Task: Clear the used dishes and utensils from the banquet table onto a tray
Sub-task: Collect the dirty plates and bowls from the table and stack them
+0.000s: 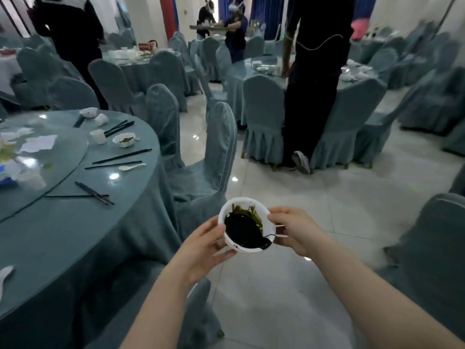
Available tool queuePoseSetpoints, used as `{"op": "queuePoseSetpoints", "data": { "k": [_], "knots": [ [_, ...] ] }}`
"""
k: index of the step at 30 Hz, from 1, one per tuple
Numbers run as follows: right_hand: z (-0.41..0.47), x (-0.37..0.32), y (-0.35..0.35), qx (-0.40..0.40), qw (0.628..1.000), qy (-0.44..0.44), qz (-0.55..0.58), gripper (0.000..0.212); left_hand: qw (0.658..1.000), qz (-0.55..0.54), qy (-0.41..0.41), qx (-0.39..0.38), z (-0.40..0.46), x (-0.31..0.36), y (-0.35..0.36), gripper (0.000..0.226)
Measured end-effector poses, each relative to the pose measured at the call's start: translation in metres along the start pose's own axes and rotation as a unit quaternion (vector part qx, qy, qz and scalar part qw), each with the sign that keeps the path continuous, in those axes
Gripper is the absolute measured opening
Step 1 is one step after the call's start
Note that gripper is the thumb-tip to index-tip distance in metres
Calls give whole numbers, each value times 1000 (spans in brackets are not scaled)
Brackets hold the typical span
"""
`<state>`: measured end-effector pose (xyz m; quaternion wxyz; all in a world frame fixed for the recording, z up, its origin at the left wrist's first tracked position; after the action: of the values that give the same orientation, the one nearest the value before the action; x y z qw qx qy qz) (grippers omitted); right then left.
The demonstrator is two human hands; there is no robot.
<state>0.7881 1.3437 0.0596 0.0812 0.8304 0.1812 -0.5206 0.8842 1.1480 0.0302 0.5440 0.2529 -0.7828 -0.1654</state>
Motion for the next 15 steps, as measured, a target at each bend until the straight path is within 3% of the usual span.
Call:
{"op": "queuePoseSetpoints", "data": {
  "k": [7, 15],
  "knots": [
    [63, -15, -57, 12, 1000, -4, 2, 14, 1000, -8, 7, 5, 80, -1, 38, 42],
    [184, -87, -96, -8, 999, -12, -39, 17, 994, -89, 30, 60, 206, 33, 57, 50]
  ]
}}
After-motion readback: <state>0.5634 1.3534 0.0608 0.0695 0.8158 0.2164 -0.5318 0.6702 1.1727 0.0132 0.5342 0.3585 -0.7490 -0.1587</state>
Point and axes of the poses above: each hand's wrist, its own z-axis towards the middle knuckle, its own y-axis out of the palm, x = y × z, the point moved 2 cm from there along z, towards the middle knuckle, and after that the axes turned 8 degrees about -z, right-handed, at the moved point
